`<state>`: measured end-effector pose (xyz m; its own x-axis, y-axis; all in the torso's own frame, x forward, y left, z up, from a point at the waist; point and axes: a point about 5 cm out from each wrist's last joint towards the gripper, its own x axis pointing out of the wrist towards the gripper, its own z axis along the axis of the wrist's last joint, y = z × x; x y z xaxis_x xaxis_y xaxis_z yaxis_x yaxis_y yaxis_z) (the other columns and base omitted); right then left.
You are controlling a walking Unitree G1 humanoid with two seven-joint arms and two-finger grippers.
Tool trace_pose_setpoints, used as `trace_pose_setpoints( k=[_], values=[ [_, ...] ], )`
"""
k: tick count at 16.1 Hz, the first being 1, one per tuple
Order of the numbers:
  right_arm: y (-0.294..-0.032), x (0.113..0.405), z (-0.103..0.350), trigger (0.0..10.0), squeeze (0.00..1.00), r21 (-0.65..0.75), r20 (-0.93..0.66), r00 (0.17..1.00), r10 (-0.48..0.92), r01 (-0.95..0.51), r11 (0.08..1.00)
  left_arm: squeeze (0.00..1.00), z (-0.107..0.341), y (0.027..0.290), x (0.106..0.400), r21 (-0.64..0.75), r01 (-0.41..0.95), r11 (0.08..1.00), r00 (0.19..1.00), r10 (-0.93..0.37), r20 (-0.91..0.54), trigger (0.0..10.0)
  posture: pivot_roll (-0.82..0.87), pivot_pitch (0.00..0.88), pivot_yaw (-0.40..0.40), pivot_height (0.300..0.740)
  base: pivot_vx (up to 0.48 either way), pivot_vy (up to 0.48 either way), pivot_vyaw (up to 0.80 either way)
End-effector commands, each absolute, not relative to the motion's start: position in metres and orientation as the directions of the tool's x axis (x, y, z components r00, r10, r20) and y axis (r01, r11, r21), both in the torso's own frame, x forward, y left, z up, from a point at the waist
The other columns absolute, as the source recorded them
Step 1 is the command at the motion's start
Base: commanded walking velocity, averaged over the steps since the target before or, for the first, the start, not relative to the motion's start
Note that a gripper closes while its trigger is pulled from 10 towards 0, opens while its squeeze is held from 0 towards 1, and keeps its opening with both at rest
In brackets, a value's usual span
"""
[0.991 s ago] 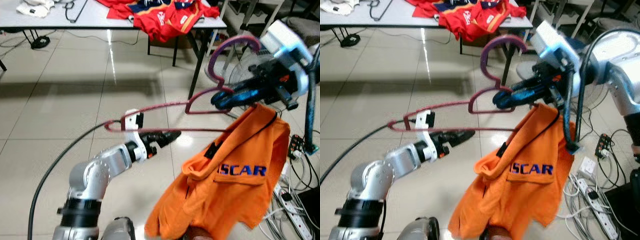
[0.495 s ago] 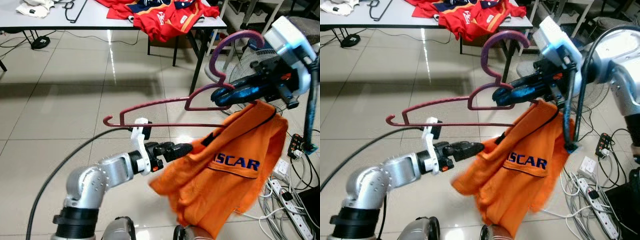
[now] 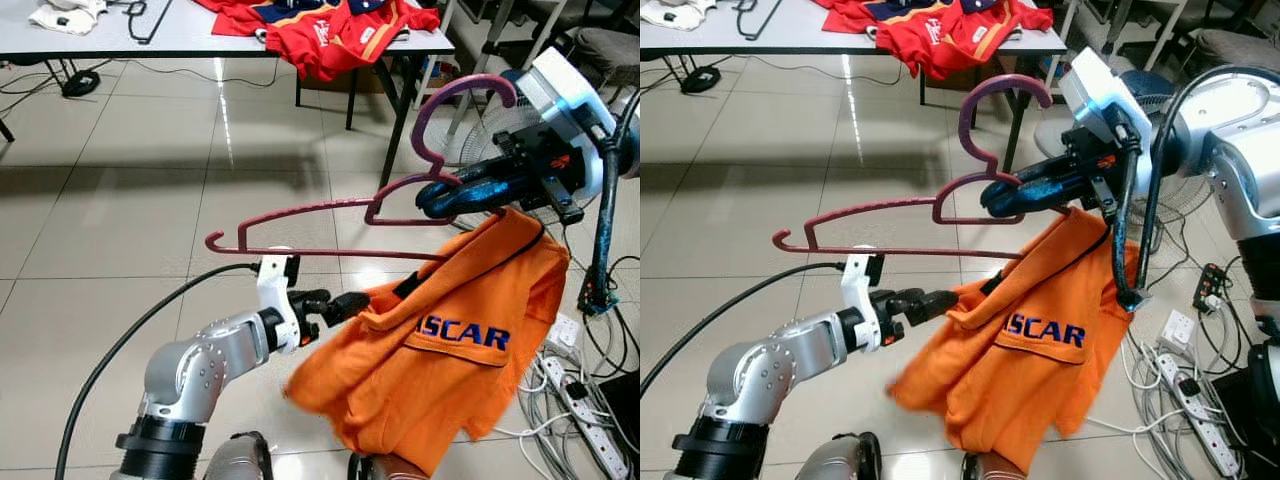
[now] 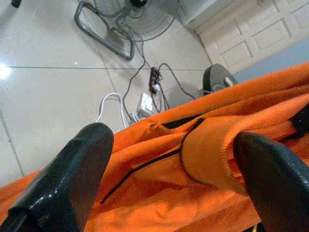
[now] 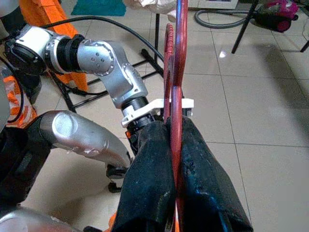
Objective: Hang hanger
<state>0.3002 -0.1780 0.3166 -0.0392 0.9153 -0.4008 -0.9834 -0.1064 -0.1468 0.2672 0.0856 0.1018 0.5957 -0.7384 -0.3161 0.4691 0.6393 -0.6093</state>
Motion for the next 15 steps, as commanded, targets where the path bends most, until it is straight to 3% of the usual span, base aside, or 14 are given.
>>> trace_pose_setpoints(
  k=[1, 6, 7, 9, 12, 13, 15],
  values=[
    [-0.181, 0.298, 0.324, 0.0, 0.0, -0.187, -0.386, -0.017, 0.922, -0.978, -0.096, 0.0, 0.095, 0.084, 0.263, -0.604, 0.467, 0.645, 0.579, -0.74, -0.342, 10.0, -0.1, 0.174, -0.021, 0.74, 0.0, 0.0, 0.0],
    [-0.18, 0.297, 0.323, 0.0, 0.0, -0.19, -0.384, -0.015, 0.923, -0.977, -0.095, 0.0, 0.091, 0.076, 0.254, -0.621, 0.496, 0.606, 0.513, -0.782, -0.354, 10.0, -0.1, 0.176, -0.014, 0.74, 0.0, 0.0, 0.0],
    [-0.18, 0.296, 0.323, 0.0, 0.0, -0.19, -0.384, -0.015, 0.923, -0.977, -0.095, 0.0, 0.089, 0.074, 0.254, -0.611, 0.497, 0.616, 0.514, -0.776, -0.364, 9.5, -0.1, 0.178, -0.015, 0.74, 0.0, 0.0, 0.0],
    [-0.179, 0.296, 0.324, 0.0, 0.0, -0.19, -0.384, -0.016, 0.923, -0.977, -0.096, 0.0, 0.089, 0.07, 0.256, -0.624, 0.49, 0.609, 0.521, -0.778, -0.35, 4.9, -0.1, 0.178, -0.015, 0.74, 0.0, 0.0, 0.0],
    [-0.178, 0.296, 0.324, 0.0, 0.0, -0.191, -0.385, -0.016, 0.923, -0.977, -0.097, 0.0, 0.092, 0.066, 0.258, -0.659, 0.461, 0.594, 0.551, -0.774, -0.311, 3.4, -0.1, 0.178, -0.016, 0.74, 0.0, 0.0, 0.0],
    [-0.179, 0.296, 0.324, 0.0, 0.0, -0.191, -0.385, -0.016, 0.923, -0.977, -0.097, 0.0, 0.092, 0.066, 0.259, -0.661, 0.452, 0.599, 0.56, -0.768, -0.312, 0.1, -0.1, 0.178, -0.018, 0.74, 0.0, 0.0, 0.0],
    [-0.179, 0.296, 0.324, 0.0, 0.0, -0.192, -0.386, -0.017, 0.922, -0.977, -0.098, 0.0, 0.09, 0.066, 0.257, -0.661, 0.457, 0.596, 0.549, -0.773, -0.317, 0.0, -0.1, 0.176, -0.022, 0.74, 0.0, 0.0, 0.0]
  ],
)
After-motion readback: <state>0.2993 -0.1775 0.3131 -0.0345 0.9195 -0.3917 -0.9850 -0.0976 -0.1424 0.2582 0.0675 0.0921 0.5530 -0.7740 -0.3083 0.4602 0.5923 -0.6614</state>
